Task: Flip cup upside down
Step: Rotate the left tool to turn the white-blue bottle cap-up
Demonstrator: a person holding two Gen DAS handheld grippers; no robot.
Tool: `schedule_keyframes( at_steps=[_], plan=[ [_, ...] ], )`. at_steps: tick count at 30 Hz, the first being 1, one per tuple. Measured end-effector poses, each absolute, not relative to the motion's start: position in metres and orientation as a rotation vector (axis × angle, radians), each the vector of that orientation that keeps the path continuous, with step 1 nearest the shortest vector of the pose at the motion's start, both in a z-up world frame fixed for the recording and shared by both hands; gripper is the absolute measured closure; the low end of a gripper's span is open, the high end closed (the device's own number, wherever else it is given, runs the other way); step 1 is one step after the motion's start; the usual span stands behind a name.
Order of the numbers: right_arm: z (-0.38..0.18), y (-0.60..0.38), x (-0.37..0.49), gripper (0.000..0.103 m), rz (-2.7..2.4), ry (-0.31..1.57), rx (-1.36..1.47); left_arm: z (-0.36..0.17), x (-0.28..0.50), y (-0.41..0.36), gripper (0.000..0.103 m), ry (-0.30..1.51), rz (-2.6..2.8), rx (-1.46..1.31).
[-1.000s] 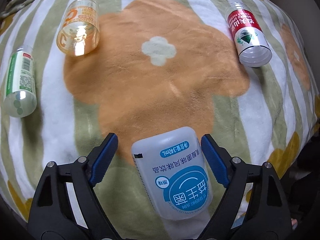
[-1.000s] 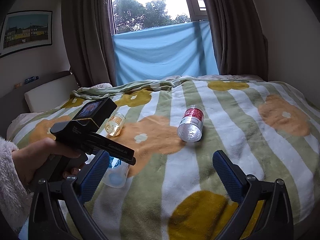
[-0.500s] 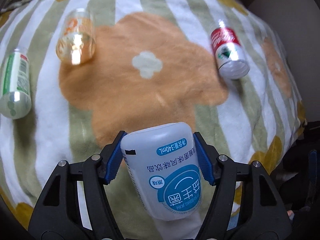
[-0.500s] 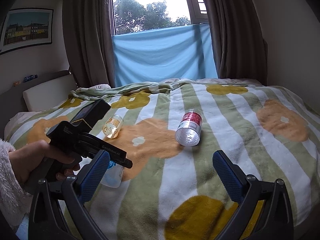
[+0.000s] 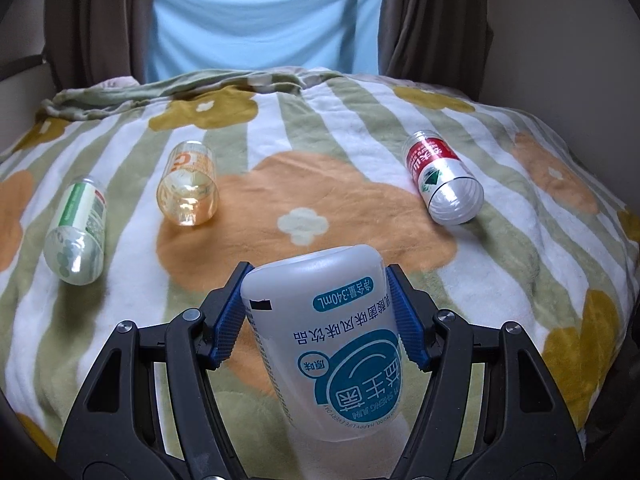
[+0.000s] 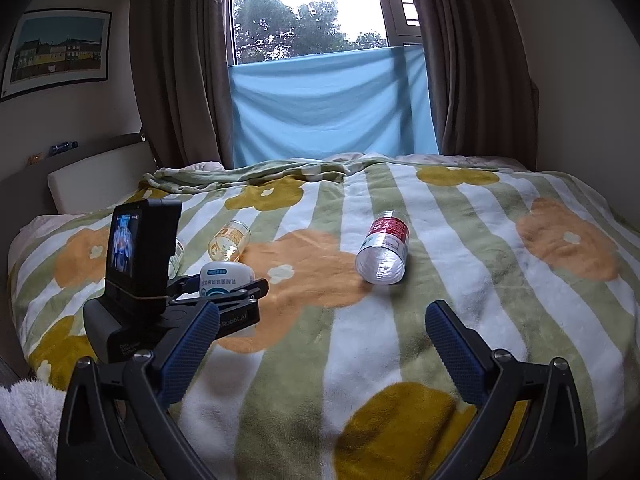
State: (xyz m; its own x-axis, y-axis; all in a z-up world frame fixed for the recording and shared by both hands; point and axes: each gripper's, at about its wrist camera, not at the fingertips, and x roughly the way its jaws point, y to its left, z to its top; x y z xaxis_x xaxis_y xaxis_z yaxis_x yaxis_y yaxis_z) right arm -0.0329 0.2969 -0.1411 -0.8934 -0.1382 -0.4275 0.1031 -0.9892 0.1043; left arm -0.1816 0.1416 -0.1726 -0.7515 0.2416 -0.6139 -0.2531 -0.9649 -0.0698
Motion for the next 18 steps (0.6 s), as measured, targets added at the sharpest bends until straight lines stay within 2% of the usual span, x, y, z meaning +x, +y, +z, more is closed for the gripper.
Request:
schedule_keyframes(
  at_steps=[6, 18],
  plan=[
    [-0.145, 0.3, -0.032, 0.0, -2.943, -0.133, 0.68, -0.183, -0.178, 0.132, 0.04, 0.006, 2.683, -1.025],
    [-0.145, 0.3, -0.031, 0.0, -2.936, -0.148, 0.676, -0.179, -0.157, 0.132, 0.04, 0.094, 2.649, -1.1]
  ],
)
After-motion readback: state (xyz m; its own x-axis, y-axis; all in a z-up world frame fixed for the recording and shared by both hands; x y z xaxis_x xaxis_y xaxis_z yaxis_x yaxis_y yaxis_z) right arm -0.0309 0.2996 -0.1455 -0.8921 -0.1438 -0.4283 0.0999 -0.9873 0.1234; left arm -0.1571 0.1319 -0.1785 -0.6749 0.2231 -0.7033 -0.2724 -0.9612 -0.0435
